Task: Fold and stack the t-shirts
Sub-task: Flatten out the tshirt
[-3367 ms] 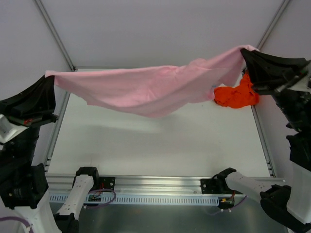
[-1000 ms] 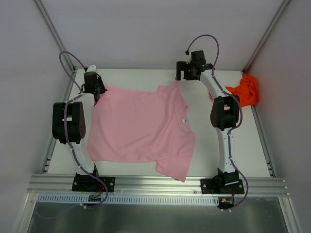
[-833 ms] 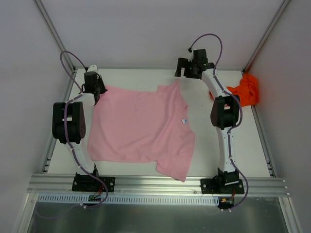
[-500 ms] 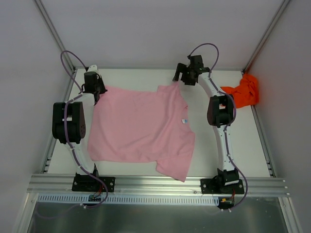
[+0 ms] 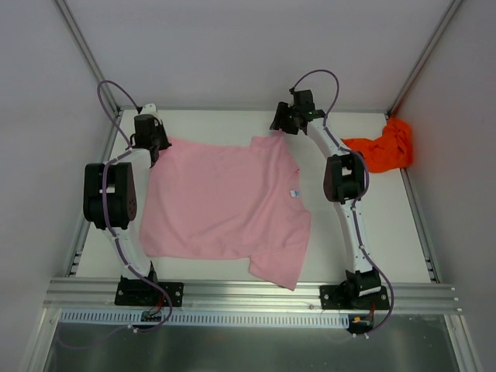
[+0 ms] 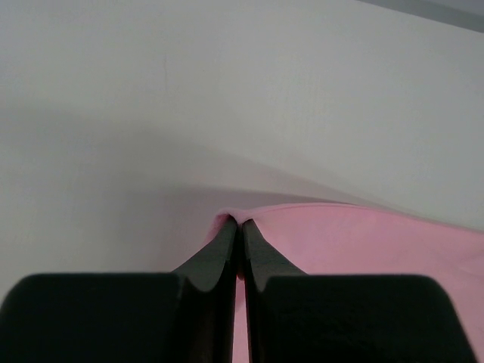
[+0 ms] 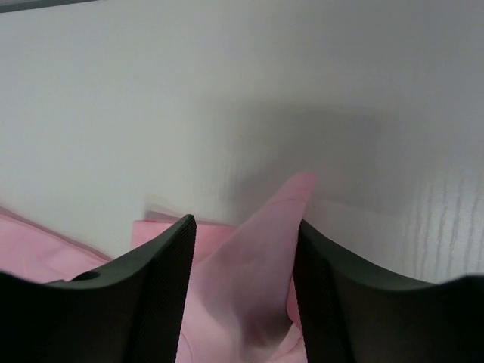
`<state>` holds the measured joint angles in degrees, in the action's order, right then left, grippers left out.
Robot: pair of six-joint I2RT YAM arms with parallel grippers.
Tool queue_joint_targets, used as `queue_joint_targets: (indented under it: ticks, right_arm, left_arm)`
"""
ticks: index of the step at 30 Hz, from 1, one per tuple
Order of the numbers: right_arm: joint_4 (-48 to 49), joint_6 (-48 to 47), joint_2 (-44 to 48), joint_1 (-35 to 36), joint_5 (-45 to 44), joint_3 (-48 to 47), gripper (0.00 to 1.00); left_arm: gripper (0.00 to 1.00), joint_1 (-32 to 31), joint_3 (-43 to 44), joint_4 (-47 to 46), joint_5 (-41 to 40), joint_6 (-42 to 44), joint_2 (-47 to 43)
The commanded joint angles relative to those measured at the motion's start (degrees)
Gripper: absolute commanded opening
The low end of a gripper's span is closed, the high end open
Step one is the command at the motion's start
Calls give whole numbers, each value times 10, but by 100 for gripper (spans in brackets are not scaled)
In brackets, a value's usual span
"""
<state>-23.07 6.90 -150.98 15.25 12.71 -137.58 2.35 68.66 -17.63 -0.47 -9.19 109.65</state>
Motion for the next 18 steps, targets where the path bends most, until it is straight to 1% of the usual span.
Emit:
queue_joint_targets:
  ticks: [1,2,3,4,5,6,7,10,16,18]
  right_arm:
    - [11,8,-6,0,-2,-32,53]
    - [11,9,-6,-1,-1,-32,49]
    - [13,8,-7,-1,0,-33,42]
    - [13,9,-8,-1,0,-33,38]
    - [14,11,-8,-1,0,-33,28]
    - [15,11,-7,-2,-1,-32,22]
    - [18,8,-7,-1,-1,-34,12]
    - [31,-13,1,0,-7,-32,1]
    - [112,-93,66,1,42,-16,1]
    - [157,-99,85,0,71,-2,1]
  left_arm:
    - [0,4,27,-14,4,16,7]
    - [0,5,30,-15,4,16,9]
    - [0,4,31,-14,4,16,11]
    - [0,5,34,-12,4,16,13]
    - [0,5,37,-11,4,17,14]
    - [0,5,40,-12,4,18,14]
    - [0,5,41,-11,4,20,14]
    - [0,6,45,-11,4,22,14]
    - [0,14,48,-19,41,20,3]
    - [0,17,46,-27,66,23,-5]
